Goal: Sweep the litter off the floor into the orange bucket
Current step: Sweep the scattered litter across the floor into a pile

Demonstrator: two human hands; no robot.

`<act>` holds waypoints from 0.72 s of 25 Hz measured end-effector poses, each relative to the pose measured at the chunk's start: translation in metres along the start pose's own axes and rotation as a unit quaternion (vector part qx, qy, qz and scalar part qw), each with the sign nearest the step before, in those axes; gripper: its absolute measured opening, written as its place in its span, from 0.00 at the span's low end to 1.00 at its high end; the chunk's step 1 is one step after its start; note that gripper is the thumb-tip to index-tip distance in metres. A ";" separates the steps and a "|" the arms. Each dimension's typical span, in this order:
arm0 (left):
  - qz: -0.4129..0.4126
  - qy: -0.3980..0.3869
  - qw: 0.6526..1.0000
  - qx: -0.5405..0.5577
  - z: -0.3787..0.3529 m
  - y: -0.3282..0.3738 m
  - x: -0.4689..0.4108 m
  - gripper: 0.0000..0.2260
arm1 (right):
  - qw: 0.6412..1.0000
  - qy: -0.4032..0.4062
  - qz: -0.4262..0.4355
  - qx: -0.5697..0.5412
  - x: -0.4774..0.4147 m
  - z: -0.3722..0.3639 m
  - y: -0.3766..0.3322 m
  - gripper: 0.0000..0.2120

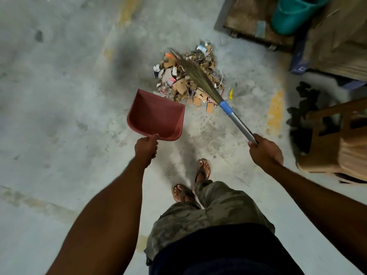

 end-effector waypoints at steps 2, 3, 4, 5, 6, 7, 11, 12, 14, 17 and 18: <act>-0.010 -0.003 1.000 0.000 0.000 0.011 0.003 0.17 | 0.999 0.008 0.011 0.035 0.001 0.014 -0.001 0.16; -0.012 0.000 1.000 0.003 -0.001 0.016 0.001 0.17 | 0.999 0.005 0.017 0.041 -0.004 0.019 -0.003 0.15; -0.013 0.003 1.000 0.006 -0.002 0.019 0.000 0.16 | 0.999 -0.005 0.020 0.035 -0.012 0.022 -0.004 0.14; -0.013 0.006 1.000 0.008 -0.004 0.023 -0.003 0.16 | 0.999 -0.018 0.020 0.021 -0.020 0.024 -0.006 0.13; -0.012 0.007 1.000 0.008 -0.007 0.026 -0.005 0.17 | 0.999 -0.028 0.016 -0.004 -0.029 0.023 -0.007 0.12; -0.007 0.005 1.000 0.005 -0.010 0.027 -0.008 0.17 | 0.999 -0.039 0.003 -0.037 -0.038 0.020 -0.008 0.13; 0.040 0.009 0.999 0.006 -0.026 0.011 -0.029 0.17 | 0.969 -0.106 -0.072 -0.213 -0.076 -0.009 -0.017 0.25; 0.057 0.013 0.998 0.010 -0.032 0.005 -0.038 0.18 | 0.958 -0.125 -0.085 -0.242 -0.087 -0.015 -0.023 0.25; 0.085 0.022 0.996 0.017 -0.045 -0.005 -0.063 0.18 | 0.953 -0.157 -0.081 -0.245 -0.119 -0.036 -0.034 0.22; 0.101 0.024 0.994 0.017 -0.062 -0.009 -0.109 0.19 | 0.964 -0.177 -0.041 -0.193 -0.172 -0.077 -0.051 0.22; 0.103 0.024 0.994 0.014 -0.066 -0.011 -0.129 0.19 | 0.968 -0.184 -0.032 -0.167 -0.192 -0.095 -0.057 0.23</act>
Point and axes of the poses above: each hand's wrist, its own x-axis away from the middle knuckle, its own z-axis out of the back of the hand, y = z × x, the point moved 1 cm from there along -x, towards the middle knuckle, and after that the axes turned 14 degrees about -x, right-handed, at the moved point
